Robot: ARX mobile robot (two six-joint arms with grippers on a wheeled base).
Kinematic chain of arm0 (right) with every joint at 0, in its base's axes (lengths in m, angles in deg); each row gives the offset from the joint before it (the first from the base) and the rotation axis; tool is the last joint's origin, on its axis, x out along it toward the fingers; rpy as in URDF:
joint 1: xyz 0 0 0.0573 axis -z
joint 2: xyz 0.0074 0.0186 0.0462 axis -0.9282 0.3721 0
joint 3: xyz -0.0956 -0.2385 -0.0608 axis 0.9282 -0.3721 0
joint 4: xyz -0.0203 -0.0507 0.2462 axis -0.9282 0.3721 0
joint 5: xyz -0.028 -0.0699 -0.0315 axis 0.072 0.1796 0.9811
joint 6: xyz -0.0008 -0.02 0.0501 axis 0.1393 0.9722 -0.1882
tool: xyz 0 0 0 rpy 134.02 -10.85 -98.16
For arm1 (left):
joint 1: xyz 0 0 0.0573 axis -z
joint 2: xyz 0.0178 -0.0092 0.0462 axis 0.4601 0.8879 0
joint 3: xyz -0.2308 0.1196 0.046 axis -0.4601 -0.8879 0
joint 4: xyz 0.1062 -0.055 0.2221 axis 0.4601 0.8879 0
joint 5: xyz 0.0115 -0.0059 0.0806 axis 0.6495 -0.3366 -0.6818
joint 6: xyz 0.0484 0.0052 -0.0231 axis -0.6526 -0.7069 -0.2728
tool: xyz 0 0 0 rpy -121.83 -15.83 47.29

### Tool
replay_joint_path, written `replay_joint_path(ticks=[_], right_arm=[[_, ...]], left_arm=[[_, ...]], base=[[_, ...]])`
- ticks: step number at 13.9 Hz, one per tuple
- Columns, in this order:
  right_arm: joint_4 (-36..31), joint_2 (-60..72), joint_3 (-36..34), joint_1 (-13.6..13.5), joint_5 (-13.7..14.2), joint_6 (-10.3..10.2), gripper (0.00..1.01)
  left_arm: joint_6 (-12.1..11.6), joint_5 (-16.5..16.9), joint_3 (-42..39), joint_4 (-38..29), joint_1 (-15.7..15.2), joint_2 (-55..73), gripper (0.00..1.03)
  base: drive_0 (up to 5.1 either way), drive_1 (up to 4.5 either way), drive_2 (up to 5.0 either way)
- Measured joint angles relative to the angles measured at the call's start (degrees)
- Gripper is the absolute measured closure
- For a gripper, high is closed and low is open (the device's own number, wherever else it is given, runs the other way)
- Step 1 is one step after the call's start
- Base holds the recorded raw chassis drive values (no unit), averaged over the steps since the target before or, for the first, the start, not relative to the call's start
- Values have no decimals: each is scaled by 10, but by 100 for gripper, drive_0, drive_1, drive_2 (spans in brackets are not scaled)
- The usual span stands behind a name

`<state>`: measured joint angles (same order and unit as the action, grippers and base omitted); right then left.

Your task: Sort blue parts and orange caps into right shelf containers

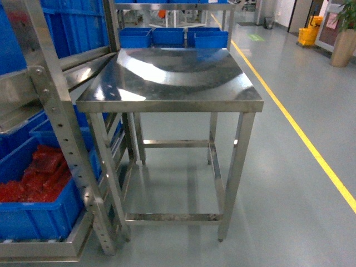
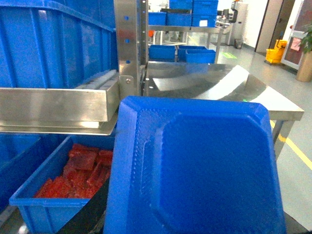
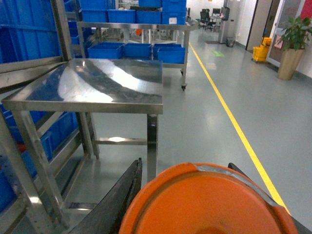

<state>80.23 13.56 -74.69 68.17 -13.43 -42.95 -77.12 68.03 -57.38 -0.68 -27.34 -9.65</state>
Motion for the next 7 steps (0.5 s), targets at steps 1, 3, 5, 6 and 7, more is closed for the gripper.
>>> replay_joint_path(ticks=[1, 3, 5, 6, 7], right_arm=[[3, 0, 0, 0, 0, 0, 56], [2, 0, 0, 0, 0, 0, 56], [1, 0, 0, 0, 0, 0, 56], [3, 0, 0, 0, 0, 0, 56], [3, 0, 0, 0, 0, 0, 56]], left_arm=[[0, 1, 0, 1, 0, 0, 59], [0, 1, 0, 1, 0, 0, 59], [0, 0, 0, 1, 0, 0, 59], [0, 0, 0, 1, 0, 0, 59], [0, 1, 0, 2, 0, 0, 59]], base=[[-465, 173, 361], [-489, 247, 247], [-489, 247, 247], [-489, 247, 247], [-489, 247, 247]])
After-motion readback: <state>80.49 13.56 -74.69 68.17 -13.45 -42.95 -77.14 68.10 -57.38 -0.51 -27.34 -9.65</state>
